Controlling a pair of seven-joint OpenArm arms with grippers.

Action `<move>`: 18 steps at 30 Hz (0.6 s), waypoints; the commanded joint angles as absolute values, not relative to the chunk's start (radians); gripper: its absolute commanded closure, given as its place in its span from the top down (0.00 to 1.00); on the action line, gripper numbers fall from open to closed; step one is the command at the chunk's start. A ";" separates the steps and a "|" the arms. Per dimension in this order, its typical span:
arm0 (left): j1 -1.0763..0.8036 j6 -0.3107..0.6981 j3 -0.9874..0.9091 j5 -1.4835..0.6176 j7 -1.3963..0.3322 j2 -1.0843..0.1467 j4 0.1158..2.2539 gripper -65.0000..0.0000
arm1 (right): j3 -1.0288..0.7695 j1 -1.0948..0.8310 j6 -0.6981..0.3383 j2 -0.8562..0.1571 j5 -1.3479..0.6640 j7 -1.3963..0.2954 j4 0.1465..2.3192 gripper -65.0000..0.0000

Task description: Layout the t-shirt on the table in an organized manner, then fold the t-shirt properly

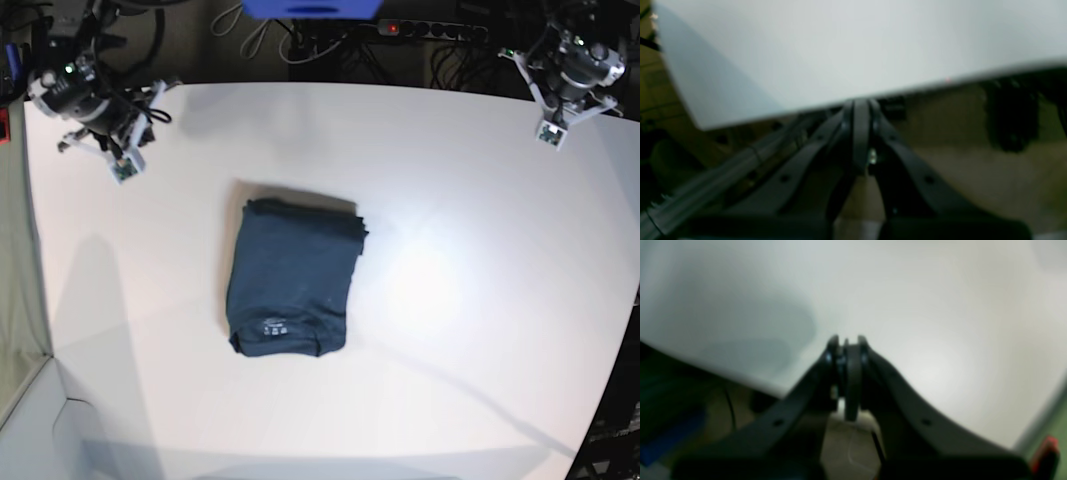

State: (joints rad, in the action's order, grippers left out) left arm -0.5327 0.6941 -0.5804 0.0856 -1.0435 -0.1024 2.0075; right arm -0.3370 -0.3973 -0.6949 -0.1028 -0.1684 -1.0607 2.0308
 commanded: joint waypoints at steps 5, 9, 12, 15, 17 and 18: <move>-0.628 0.698 -0.584 0.088 -1.035 -0.001 2.025 0.00 | -0.444 -0.519 -0.698 -0.133 -0.182 -1.032 2.031 0.00; -0.690 0.698 -0.582 0.096 -1.033 0.059 2.002 0.00 | -0.519 -0.596 -0.698 -0.134 -0.171 -0.992 2.028 0.00; -0.737 0.698 -0.587 0.096 -0.993 0.074 1.982 0.00 | -0.527 -0.645 -0.698 -0.130 -0.094 -0.954 1.998 0.00; -0.785 0.698 -0.587 0.096 -0.868 0.094 1.897 0.00 | -0.527 -0.667 -0.698 -0.116 -0.021 -0.869 1.903 0.00; -0.791 0.698 -0.587 0.097 -0.794 0.096 1.797 0.00 | -0.527 -0.664 -0.698 -0.097 0.021 -0.814 1.801 0.00; -0.789 0.698 -0.587 0.097 -0.765 0.094 1.739 0.00 | -0.527 -0.662 -0.698 -0.099 0.042 -0.788 1.747 0.00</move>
